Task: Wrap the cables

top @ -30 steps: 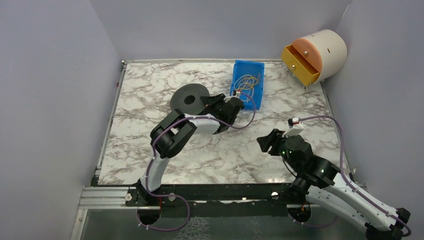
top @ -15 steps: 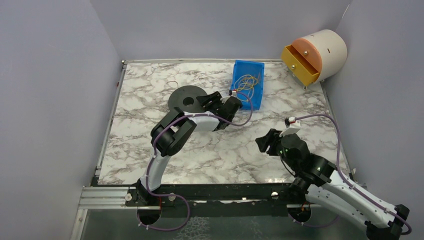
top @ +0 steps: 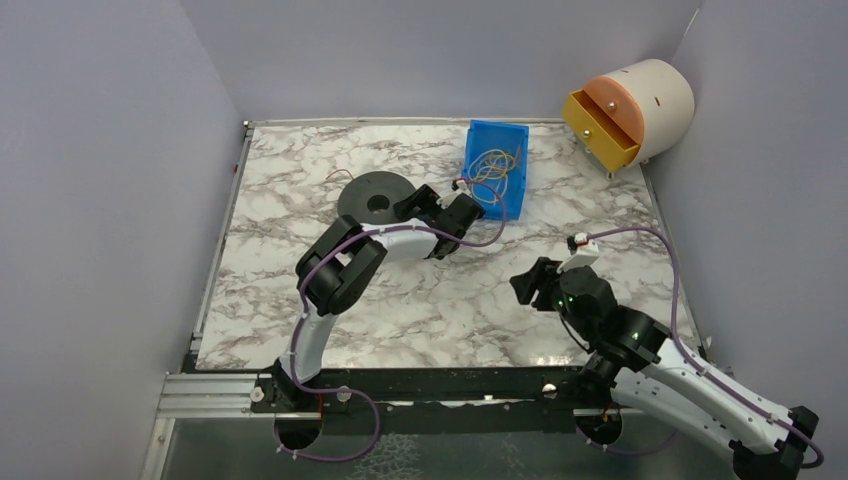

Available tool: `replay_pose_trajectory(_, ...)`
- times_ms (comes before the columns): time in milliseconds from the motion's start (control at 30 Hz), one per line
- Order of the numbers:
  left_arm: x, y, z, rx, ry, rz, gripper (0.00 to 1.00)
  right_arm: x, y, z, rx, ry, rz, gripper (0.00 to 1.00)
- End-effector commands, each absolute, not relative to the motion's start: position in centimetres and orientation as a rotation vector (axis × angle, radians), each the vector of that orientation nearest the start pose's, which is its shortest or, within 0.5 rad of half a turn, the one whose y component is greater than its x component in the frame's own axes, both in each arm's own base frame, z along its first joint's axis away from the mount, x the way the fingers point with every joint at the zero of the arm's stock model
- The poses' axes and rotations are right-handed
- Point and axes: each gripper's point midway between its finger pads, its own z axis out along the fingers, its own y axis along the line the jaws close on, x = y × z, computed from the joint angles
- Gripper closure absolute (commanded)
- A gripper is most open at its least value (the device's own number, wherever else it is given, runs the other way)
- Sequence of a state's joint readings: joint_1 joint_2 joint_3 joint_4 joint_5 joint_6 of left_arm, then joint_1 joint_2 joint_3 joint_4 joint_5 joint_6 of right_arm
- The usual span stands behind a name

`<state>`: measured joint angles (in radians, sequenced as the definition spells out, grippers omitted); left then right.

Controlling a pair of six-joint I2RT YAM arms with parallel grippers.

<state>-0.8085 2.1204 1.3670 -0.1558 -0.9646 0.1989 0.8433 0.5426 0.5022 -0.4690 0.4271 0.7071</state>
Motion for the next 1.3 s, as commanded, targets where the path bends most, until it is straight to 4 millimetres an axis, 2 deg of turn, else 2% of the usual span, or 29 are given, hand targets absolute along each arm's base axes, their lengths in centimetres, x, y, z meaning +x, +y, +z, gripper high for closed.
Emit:
replay_pose_trajectory(0,40.2,-24.0,6.8,0.607,2.1,0.589,0.15,19.5,15.0,17.0,0.116,2.04,0.555,0.41)
replay_pose_trajectory(200,38.8,-24.7,8.6,0.551,2.122,0.44,0.11,19.7,15.1,17.3,0.083,2.046,0.536,0.39)
replay_pose_trajectory(433,35.7,-27.2,11.4,0.469,2.163,0.102,0.04,20.5,16.2,17.5,0.019,2.057,0.509,0.35)
replay_pose_trajectory(633,33.2,-28.2,16.2,0.475,2.148,-0.125,0.01,22.0,18.5,16.8,-0.13,2.14,0.428,0.29)
replay_pose_trajectory(800,31.9,-27.8,19.9,0.49,2.134,-0.269,0.01,24.0,19.9,16.1,-0.209,2.216,0.355,0.21)
replay_pose_trajectory(867,31.6,-27.4,21.0,0.498,2.132,-0.327,0.01,25.1,20.0,15.3,-0.235,2.265,0.342,0.15)
replay_pose_trajectory(933,31.6,-26.9,21.9,0.511,2.131,-0.368,0.01,26.6,19.1,14.5,-0.194,2.319,0.327,0.11)
replay_pose_trajectory(1033,32.2,-25.1,22.2,0.494,2.147,-0.391,0.01,28.5,17.7,14.0,-0.117,2.362,0.361,0.07)
replay_pose_trajectory(1133,33.0,-22.7,22.4,0.402,2.17,-0.436,0.01,30.3,15.8,14.4,-0.017,2.37,0.359,0.02)
replay_pose_trajectory(1267,33.8,-19.4,22.1,0.267,2.185,-0.449,0.01,31.7,14.4,17.0,0.055,2.323,0.305,0.0)
